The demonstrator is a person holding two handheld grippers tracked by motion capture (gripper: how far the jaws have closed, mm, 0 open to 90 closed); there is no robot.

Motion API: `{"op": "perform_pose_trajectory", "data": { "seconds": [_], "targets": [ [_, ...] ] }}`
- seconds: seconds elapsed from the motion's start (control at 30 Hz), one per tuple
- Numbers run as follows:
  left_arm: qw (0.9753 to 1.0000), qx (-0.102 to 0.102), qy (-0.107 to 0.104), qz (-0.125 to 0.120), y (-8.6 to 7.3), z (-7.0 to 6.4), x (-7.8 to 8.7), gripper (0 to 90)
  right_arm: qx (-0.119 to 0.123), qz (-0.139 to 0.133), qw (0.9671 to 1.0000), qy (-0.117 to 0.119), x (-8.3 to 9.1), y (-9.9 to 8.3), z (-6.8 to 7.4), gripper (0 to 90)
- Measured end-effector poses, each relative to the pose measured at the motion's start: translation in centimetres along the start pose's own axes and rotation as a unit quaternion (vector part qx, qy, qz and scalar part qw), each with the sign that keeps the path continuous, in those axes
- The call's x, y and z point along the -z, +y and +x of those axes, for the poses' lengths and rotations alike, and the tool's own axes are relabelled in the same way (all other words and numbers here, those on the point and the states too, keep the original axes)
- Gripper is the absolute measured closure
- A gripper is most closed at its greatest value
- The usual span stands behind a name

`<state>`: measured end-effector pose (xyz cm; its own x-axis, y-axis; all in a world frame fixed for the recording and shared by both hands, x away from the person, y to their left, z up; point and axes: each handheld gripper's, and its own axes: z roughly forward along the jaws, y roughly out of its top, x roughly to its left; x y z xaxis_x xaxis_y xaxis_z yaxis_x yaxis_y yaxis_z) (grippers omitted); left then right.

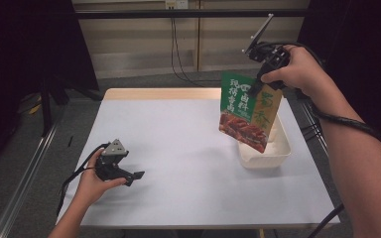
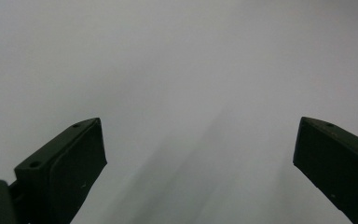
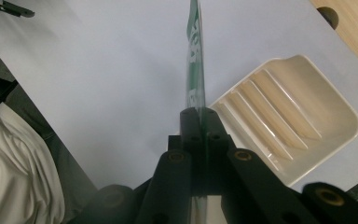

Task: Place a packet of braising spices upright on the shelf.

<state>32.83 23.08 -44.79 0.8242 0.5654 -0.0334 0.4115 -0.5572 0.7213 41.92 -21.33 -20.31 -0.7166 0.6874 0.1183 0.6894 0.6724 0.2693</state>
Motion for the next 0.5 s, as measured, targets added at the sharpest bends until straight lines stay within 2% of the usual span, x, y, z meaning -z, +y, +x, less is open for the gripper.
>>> {"op": "perform_pose_trajectory", "data": {
  "seconds": [0.17,0.23,0.27,0.3,0.33,0.37,0.5],
  "targets": [
    [0.9999,-0.006,0.007,0.008,0.1,0.1,0.2,2.0,-0.003,0.001,1.0,0.0,0.0,-0.7,-0.2,90.0],
    [0.9999,-0.005,0.008,0.006,0.1,0.1,0.2,2.0,-0.006,0.004,1.0,-0.002,-0.1,-0.8,-0.2,90.0],
    [1.0,0.0,0.003,-0.001,0.1,0.1,0.1,2.0,0.002,0.006,1.0,-0.001,-0.1,-1.1,-0.4,90.0],
    [1.0,-0.001,0.008,0.002,0.1,0.0,0.2,2.0,-0.006,0.004,1.0,-0.001,-0.2,-1.1,-0.3,90.0],
    [1.0,-0.001,0.008,0.002,0.1,0.0,0.2,2.0,0.001,0.004,1.0,0.001,-0.2,-1.3,-0.5,90.0],
    [1.0,0.0,0.008,0.0,0.1,0.0,0.2,2.0,-0.004,0.006,1.0,0.001,-0.1,-1.4,-0.4,90.0],
    [0.9999,0.0,0.01,0.003,0.1,0.0,0.2,2.0,0.001,0.004,1.0,0.001,-0.1,-1.8,-0.6,90.0]
  ]
}}
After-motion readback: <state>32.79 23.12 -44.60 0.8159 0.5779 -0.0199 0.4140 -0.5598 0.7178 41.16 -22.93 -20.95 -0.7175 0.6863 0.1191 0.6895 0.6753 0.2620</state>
